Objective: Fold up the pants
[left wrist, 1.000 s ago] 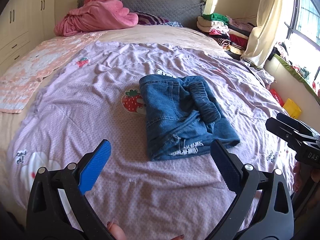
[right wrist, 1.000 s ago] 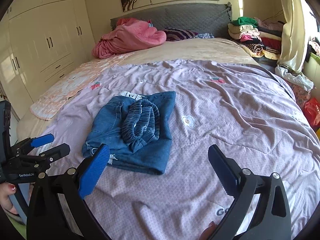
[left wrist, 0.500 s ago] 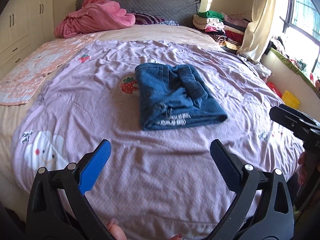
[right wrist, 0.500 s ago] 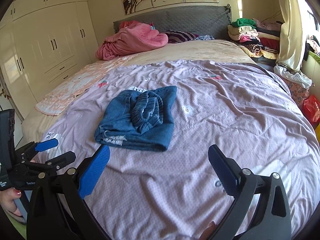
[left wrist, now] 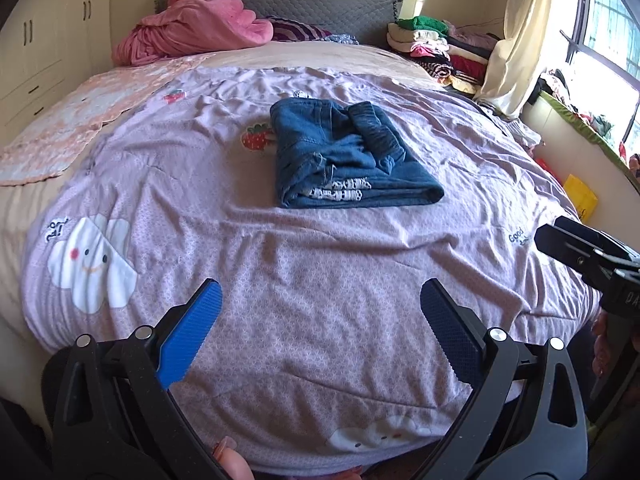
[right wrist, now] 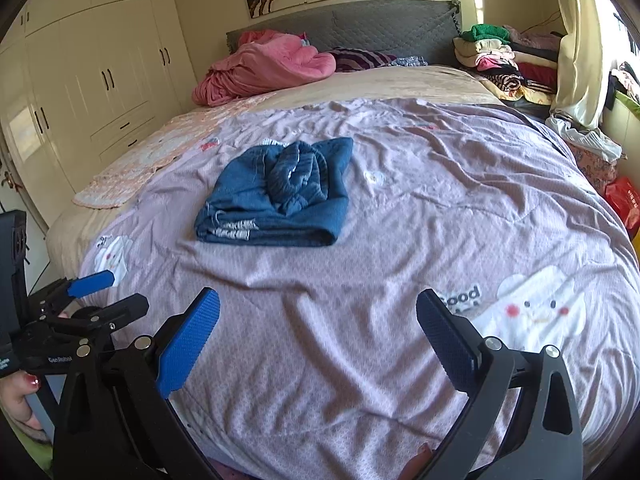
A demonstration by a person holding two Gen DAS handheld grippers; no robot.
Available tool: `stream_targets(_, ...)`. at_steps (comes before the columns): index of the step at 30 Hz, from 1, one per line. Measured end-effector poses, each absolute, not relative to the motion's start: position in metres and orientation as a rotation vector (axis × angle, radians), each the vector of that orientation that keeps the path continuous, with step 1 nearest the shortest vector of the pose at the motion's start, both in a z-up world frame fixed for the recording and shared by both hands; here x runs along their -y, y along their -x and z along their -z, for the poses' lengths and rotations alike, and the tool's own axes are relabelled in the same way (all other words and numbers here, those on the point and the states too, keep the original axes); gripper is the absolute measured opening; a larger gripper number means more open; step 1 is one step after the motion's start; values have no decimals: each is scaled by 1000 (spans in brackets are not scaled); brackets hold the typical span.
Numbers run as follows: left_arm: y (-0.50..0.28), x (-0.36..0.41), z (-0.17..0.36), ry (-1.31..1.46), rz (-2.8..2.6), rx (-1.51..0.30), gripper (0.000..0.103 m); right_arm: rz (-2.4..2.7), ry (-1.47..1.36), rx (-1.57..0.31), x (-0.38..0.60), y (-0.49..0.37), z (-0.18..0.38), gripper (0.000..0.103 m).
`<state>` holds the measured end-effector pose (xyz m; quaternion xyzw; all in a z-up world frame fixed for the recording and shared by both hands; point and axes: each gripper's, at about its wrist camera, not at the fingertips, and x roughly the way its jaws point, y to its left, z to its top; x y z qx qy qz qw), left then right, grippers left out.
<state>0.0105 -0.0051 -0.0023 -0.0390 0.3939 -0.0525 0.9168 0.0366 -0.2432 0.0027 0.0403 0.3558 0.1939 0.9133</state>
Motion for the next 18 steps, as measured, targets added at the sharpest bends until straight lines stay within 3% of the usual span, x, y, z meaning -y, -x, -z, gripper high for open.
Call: stream_targets(18,-7,1,9,87,105,-827,93,-389,-88,-751,239,-28,4,98)
